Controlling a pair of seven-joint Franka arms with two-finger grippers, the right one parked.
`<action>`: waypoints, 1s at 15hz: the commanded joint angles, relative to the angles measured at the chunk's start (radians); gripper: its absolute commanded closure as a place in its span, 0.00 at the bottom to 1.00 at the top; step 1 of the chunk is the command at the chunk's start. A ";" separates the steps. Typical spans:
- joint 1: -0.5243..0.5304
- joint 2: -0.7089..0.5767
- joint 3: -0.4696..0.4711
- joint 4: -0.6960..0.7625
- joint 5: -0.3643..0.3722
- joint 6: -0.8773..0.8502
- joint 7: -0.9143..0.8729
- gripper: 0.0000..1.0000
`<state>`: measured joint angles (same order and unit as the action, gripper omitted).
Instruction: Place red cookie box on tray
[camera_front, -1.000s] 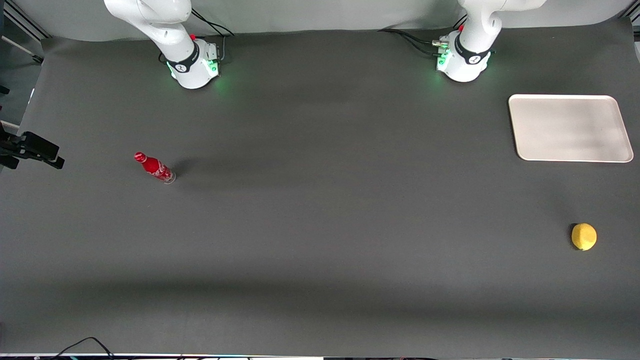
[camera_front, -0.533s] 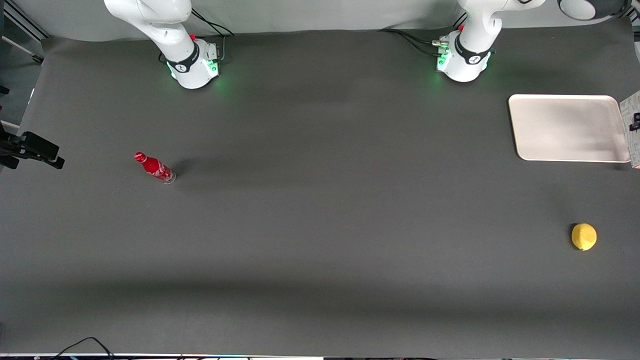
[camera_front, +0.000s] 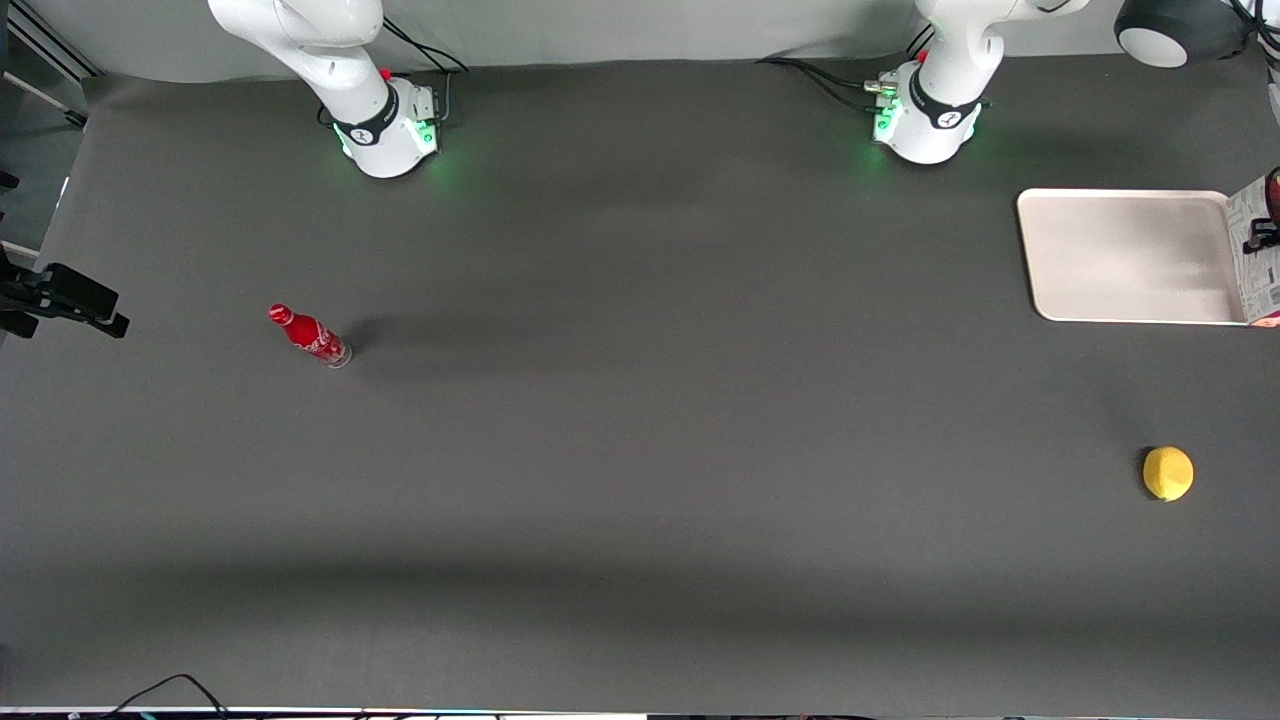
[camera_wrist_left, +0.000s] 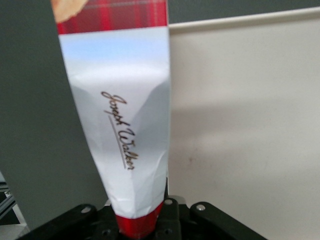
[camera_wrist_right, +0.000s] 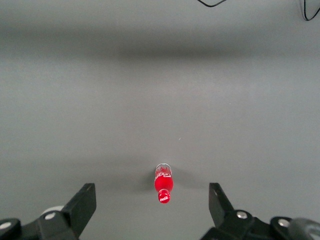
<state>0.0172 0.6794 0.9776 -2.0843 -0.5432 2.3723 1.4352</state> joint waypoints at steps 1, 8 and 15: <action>-0.002 -0.021 0.024 -0.034 -0.021 0.016 0.065 0.79; -0.017 -0.036 0.045 -0.017 -0.040 -0.007 0.093 0.00; -0.039 -0.084 0.088 0.303 -0.017 -0.351 -0.072 0.00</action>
<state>-0.0048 0.6108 1.0318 -1.9347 -0.5701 2.2044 1.4642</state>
